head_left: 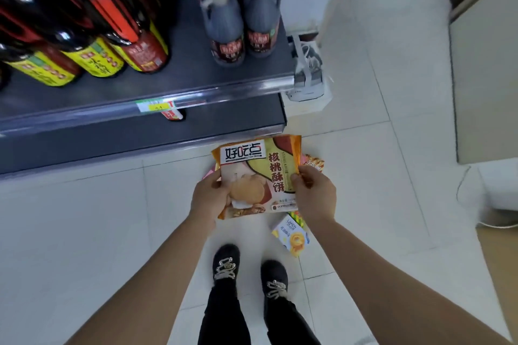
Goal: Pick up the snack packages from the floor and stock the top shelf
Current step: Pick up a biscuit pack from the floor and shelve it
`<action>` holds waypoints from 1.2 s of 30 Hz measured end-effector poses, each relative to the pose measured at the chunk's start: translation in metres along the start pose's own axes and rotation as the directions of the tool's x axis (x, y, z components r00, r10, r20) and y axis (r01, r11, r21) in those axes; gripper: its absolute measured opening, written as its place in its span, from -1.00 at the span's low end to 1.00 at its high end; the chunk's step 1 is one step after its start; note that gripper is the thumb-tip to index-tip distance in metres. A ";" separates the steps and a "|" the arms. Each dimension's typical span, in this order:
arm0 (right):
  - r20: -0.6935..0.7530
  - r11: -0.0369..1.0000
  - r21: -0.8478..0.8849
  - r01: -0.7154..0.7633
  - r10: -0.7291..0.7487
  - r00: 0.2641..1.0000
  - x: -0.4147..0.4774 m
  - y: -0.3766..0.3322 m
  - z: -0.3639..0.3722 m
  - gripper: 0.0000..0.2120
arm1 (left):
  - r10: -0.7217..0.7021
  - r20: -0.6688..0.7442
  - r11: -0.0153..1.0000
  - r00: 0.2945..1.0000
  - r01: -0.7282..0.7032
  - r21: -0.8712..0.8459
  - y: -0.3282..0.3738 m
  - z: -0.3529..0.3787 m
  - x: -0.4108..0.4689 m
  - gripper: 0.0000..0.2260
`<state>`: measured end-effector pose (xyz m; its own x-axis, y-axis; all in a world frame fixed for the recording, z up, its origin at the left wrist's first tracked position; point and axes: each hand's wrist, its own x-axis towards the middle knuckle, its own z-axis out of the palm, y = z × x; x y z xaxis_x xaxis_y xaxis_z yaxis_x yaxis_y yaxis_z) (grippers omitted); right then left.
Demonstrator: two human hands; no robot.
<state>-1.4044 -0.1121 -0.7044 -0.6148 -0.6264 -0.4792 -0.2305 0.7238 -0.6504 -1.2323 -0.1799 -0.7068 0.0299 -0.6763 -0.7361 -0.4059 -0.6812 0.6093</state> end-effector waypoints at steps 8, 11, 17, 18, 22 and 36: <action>0.095 0.960 -0.013 0.278 -0.276 0.957 -0.064 -0.106 -0.036 -0.86 | 0.010 -0.208 0.987 0.978 -0.043 -0.156 0.050 -0.086 -0.087 -0.87; 0.147 0.934 -0.023 0.356 -0.349 0.926 -0.087 -0.140 -0.036 -0.90 | 0.015 -0.259 0.970 0.966 -0.076 -0.231 0.056 -0.120 -0.117 -0.87; 0.252 0.865 0.000 0.501 -0.485 0.838 -0.139 -0.201 -0.020 -0.91 | 0.000 -0.380 0.923 0.925 -0.147 -0.356 0.057 -0.188 -0.180 -0.84; 0.264 0.847 -0.004 0.531 -0.511 0.818 -0.150 -0.211 -0.015 -0.92 | -0.001 -0.409 0.915 0.912 -0.164 -0.370 0.055 -0.201 -0.189 -0.84; 0.308 0.753 0.013 0.658 -0.629 0.714 -0.194 -0.252 0.009 -0.92 | -0.019 -0.508 0.876 0.861 -0.231 -0.423 0.043 -0.254 -0.217 -0.86; 0.430 0.537 0.248 0.806 -0.807 0.405 -0.386 -0.385 0.148 -0.92 | -0.144 -0.768 0.753 0.624 -0.434 -0.494 -0.025 -0.484 -0.307 -0.91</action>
<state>-0.9669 -0.1920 -0.3556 0.2613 -0.9622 0.0771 -0.4329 -0.1882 -0.8816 -0.7890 -0.0910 -0.3534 0.7785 -0.5396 -0.3207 0.1327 -0.3578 0.9243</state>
